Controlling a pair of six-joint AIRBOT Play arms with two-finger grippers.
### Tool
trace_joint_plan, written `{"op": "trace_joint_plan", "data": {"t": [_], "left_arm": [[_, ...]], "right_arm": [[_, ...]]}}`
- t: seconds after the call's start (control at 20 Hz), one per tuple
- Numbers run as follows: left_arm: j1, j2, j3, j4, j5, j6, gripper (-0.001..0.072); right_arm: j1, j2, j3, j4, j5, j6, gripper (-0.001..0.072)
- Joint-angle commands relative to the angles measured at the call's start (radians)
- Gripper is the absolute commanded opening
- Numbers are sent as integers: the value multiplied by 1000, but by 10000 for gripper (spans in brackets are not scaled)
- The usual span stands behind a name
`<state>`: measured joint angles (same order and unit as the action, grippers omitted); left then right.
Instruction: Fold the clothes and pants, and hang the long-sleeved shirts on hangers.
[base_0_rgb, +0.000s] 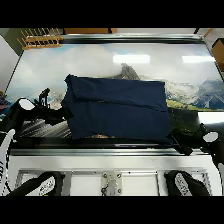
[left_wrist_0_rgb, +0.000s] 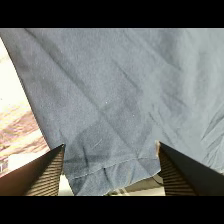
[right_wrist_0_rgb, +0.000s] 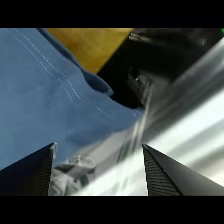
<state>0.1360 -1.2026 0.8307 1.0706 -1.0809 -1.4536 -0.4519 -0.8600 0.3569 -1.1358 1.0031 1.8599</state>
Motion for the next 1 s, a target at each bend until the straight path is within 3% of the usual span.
{"op": "trace_joint_plan", "data": {"t": [0.0,0.2,0.25,0.35,0.4,0.7,0.95], "left_arm": [[1,7,-9,0,3,-1,612],[1,8,-9,0,3,-1,612],[1,8,-9,1,3,-1,612],[4,8,-7,11,1,-1,612],[13,8,-2,18,-14,-1,612],[113,143,-203,29,-60,-28,612],[3,174,-395,-23,57,-5,612]], "right_arm": [[58,-39,-13,26,-87,4,591],[118,-73,-13,41,-125,3,580],[126,-74,-13,40,-134,-1,512],[129,-74,-12,40,-142,-33,133],[128,-72,-10,41,-141,-40,6],[129,-55,-7,41,-139,-58,11],[129,-54,-7,41,-139,-58,11]]}}
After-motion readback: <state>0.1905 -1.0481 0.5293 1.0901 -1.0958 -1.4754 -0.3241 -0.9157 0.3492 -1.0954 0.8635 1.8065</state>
